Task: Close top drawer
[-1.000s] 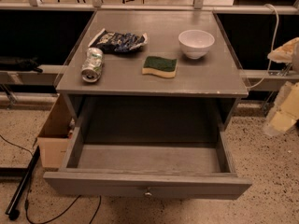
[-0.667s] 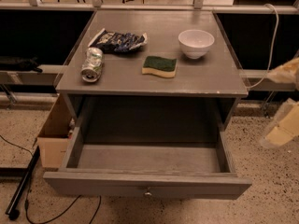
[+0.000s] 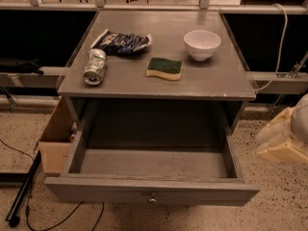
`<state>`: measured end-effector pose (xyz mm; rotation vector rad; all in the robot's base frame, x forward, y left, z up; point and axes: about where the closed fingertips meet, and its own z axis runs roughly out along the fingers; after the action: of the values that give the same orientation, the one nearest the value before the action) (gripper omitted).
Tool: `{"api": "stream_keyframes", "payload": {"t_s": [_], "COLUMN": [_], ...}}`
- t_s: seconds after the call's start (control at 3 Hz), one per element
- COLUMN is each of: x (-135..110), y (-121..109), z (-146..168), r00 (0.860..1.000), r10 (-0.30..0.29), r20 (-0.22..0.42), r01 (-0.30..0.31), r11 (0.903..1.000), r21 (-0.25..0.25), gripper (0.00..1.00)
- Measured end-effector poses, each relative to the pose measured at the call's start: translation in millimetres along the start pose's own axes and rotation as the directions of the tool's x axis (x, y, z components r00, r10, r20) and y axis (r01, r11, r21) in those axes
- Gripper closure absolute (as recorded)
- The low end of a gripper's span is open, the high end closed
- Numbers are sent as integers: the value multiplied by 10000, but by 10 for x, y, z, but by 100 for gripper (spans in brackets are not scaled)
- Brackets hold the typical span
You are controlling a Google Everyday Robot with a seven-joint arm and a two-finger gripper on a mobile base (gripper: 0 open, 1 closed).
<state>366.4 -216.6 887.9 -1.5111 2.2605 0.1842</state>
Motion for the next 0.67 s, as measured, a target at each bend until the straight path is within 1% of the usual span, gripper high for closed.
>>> {"api": "stream_keyframes", "payload": {"t_s": [0.33, 0.67], "x": [83, 101], "y": [205, 231], "z": [196, 227], "r00": [9999, 9999], "r10": [55, 73], "r20": [-89, -123], "r01": [-59, -79], "r11": [9992, 9988], "r21": [-400, -476], "gripper": [83, 100]}}
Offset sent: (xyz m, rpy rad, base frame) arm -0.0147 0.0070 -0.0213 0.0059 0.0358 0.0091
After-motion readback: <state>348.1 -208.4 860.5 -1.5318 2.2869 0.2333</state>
